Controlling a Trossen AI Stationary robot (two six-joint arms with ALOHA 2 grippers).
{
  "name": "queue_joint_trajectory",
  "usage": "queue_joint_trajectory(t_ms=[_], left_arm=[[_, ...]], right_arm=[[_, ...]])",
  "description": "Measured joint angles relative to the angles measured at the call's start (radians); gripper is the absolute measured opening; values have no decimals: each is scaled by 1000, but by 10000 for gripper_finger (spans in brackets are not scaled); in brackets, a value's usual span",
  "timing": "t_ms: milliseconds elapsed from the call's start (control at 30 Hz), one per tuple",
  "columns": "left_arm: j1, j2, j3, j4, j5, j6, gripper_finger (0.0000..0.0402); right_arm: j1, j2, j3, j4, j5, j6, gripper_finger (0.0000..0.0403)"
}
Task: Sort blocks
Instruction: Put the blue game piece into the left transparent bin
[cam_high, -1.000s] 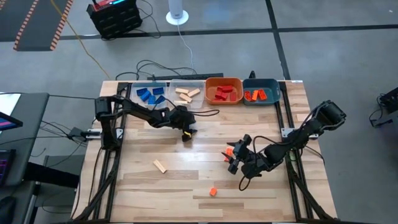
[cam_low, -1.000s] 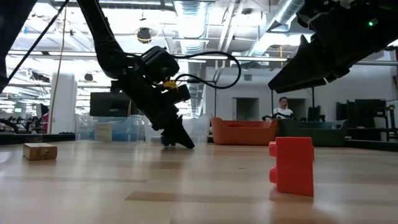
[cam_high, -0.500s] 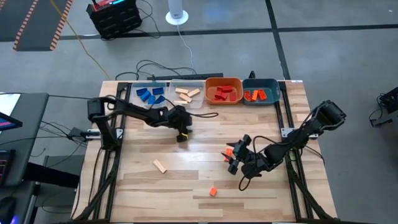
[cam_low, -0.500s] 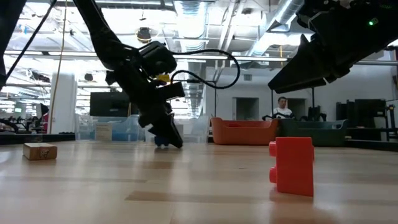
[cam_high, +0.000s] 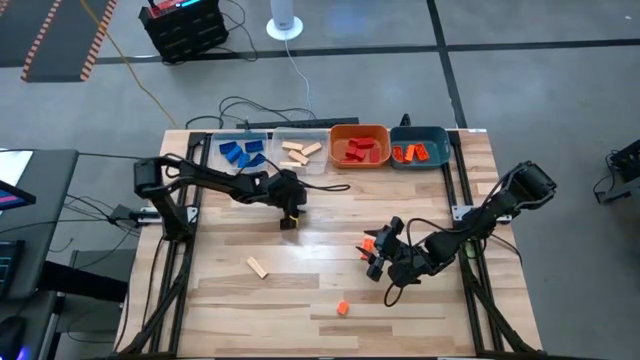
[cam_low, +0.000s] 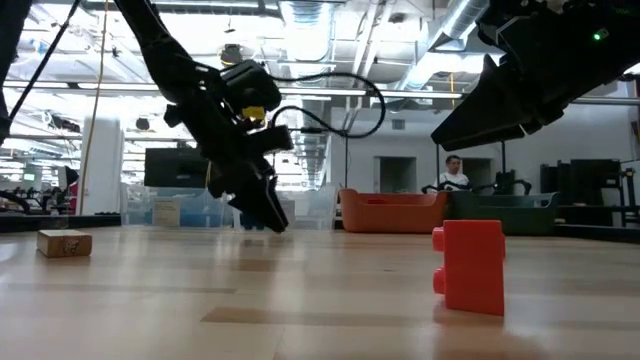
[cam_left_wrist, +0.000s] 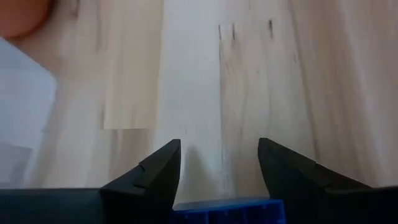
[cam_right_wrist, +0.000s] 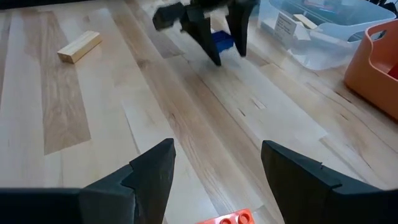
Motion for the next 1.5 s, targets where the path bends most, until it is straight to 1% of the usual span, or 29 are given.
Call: queue_joint_trajectory(t_ms=[133,333,433,533,633,700,767,867,1000,1233,1400,1500], left_arm=[[1,-98,0,-57,0,6,198],[36,-316,0,-184,-36,12,198],[98,-423,2,-215,-81,20,199],[215,-477,18,-223,-88,21,199],[363,-483,38,-234,-84,32,199],[466,-455,47,-213,-79,9,200],[558,-420,48,-195,-53,-42,200],[645,-367,48,-226,5,-75,200],[670,-312,48,-318,-7,-45,200],[670,-280,48,-325,-33,-40,200],[690,-279,48,-327,-35,-5,200],[711,-273,48,-333,-39,-20,200]], right_arm=[[0,0,0,-5,0,0,271],[-1,9,0,-3,0,15,271],[-6,36,-2,24,3,23,271],[-23,88,-3,91,0,-17,271],[-54,137,0,180,-65,-64,271],[-74,166,10,191,-113,-84,271],[-89,178,24,193,-141,-102,271],[-96,185,49,201,-160,-131,271],[-73,184,61,193,-164,-160,271],[-57,182,60,158,-180,-130,271],[-50,182,60,152,-185,-105,271],[-50,182,60,151,-185,-93,271]])
